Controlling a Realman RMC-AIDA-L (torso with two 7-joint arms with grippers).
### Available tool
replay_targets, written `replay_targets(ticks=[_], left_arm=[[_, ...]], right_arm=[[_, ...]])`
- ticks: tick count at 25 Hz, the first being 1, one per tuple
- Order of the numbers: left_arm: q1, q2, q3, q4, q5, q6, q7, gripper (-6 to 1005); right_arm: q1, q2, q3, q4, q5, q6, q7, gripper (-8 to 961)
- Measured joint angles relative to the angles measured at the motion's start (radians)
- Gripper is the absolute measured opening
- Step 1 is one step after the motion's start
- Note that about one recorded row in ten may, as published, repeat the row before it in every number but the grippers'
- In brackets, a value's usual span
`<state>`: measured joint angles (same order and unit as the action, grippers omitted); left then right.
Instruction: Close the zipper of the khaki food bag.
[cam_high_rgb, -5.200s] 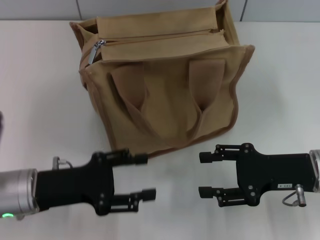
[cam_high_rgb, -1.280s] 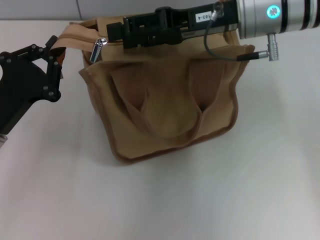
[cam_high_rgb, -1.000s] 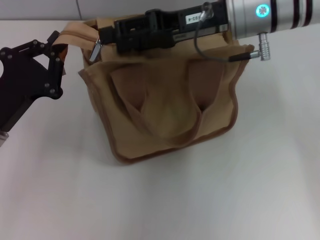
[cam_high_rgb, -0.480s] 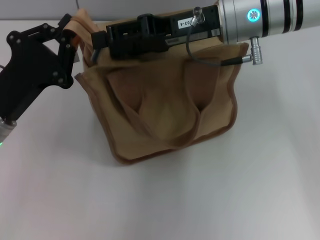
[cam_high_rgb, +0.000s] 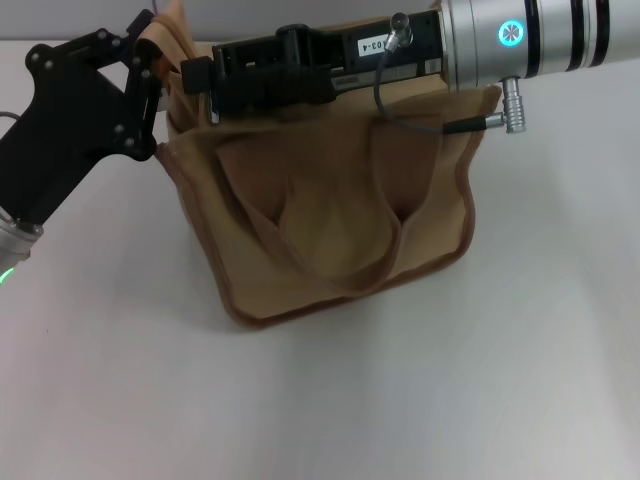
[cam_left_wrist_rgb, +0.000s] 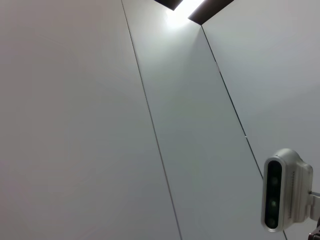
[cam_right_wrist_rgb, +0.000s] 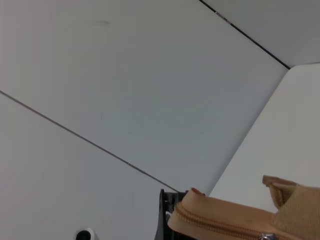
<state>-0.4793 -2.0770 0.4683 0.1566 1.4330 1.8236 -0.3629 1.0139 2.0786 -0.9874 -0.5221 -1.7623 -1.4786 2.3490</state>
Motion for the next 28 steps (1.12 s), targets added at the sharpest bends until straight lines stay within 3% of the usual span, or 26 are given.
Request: replay_targets(ticks=[15,28], left_arm=[[-0.052,0.000,0.020,0.023,0.008,-0.014,-0.083,18],[-0.026,0.001,0.009,0.023,-0.002,-0.009,-0.080,18]], right_arm=[[-0.003,0.003,0.004,0.018,0.003,-0.001,-0.052,726],[-0.021,0.000,0.008,0.013,0.001,-0.002,-0.068,695]])
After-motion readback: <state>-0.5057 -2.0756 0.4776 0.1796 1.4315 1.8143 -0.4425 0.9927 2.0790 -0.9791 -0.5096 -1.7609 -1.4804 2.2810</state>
